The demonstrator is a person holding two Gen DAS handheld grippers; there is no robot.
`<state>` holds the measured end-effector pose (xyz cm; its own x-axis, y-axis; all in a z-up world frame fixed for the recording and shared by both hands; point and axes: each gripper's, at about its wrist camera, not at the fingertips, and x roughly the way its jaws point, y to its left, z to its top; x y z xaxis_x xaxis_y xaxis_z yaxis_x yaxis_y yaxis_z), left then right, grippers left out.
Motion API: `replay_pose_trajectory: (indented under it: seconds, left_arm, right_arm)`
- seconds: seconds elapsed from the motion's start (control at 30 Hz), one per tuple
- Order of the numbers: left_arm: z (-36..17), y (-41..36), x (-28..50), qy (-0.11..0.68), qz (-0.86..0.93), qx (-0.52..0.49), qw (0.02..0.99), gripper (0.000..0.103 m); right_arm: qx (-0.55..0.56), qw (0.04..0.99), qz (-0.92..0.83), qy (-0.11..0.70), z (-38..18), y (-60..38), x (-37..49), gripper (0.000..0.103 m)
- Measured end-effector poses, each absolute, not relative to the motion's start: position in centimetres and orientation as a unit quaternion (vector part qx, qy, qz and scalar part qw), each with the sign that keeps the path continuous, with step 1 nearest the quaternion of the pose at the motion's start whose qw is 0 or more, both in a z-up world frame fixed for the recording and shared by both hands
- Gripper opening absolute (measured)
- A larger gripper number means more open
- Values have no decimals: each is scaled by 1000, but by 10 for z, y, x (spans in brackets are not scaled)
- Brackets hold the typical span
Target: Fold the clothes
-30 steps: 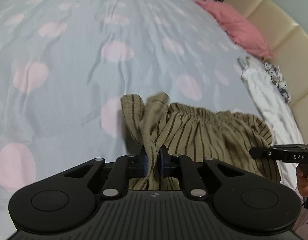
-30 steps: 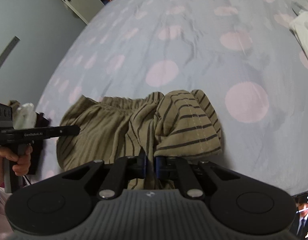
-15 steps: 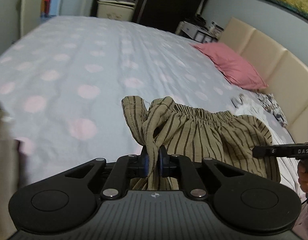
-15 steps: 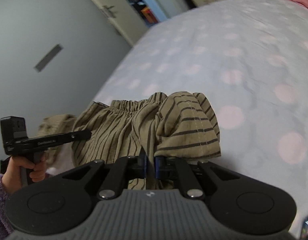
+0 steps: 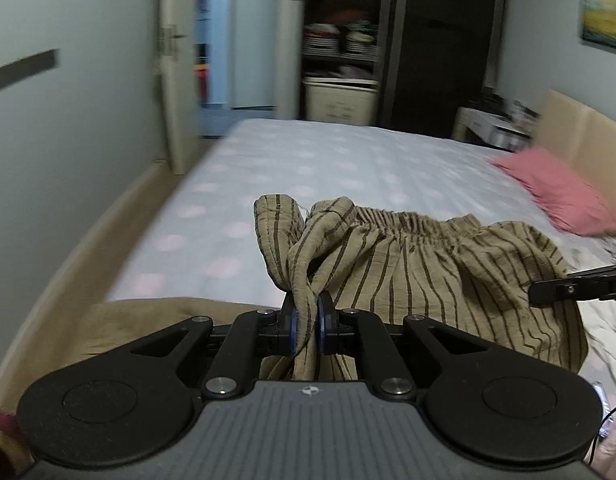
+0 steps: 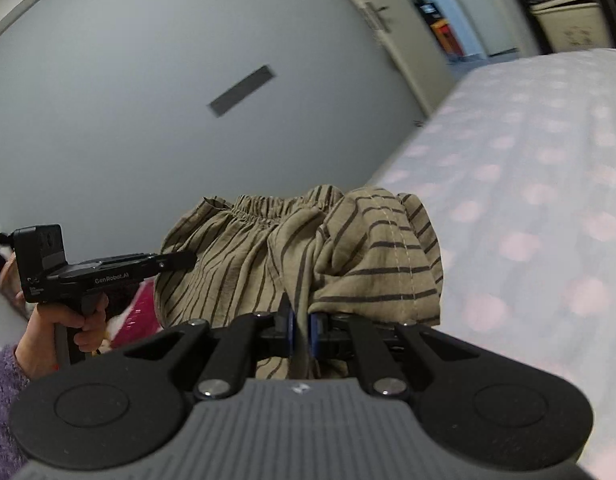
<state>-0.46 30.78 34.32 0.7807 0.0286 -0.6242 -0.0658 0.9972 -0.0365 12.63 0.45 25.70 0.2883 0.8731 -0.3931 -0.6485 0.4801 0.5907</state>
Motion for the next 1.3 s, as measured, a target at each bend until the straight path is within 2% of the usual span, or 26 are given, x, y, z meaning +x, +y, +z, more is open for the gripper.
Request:
replay_pose_trajectory:
  seconds: [0.37, 0.73, 0.87, 0.9, 0.93, 1.0, 1.07, 1.1, 1.13, 1.2, 1.3]
  left_arm:
    - [335, 402, -9, 349, 137, -41, 926, 7]
    - [273, 470, 28, 394, 159, -47, 904, 8]
    - [252, 488, 30, 393, 159, -63, 903, 12]
    - [249, 489, 29, 390, 159, -65, 905, 16]
    - [249, 492, 25, 386, 158, -67, 906, 19]
    - [249, 497, 19, 377, 154, -79, 910, 23]
    - [252, 501, 15, 370, 156, -78, 912, 33]
    - [256, 501, 12, 363, 157, -75, 915, 42]
    - [259, 500, 9, 355, 159, -71, 918, 46]
    - [268, 501, 3, 343, 160, -76, 922, 48]
    - [277, 501, 1, 323, 167, -90, 927, 49]
  right_arm:
    - [117, 759, 524, 370, 265, 152, 130, 9]
    - [91, 766, 486, 410, 207, 216, 152, 11]
    - [92, 764, 479, 422, 187, 222, 164, 19]
    - [92, 764, 479, 423, 185, 222, 165, 24]
    - [90, 765, 478, 421, 183, 222, 166, 34]
    - [78, 775, 476, 408, 186, 220, 165, 44]
    - [67, 792, 469, 386, 194, 210, 163, 48]
    - [62, 800, 464, 375, 198, 204, 162, 53]
    - [59, 808, 458, 365, 203, 198, 162, 61]
    - [55, 822, 445, 351, 212, 187, 164, 69]
    - [64, 830, 440, 337, 225, 173, 167, 69]
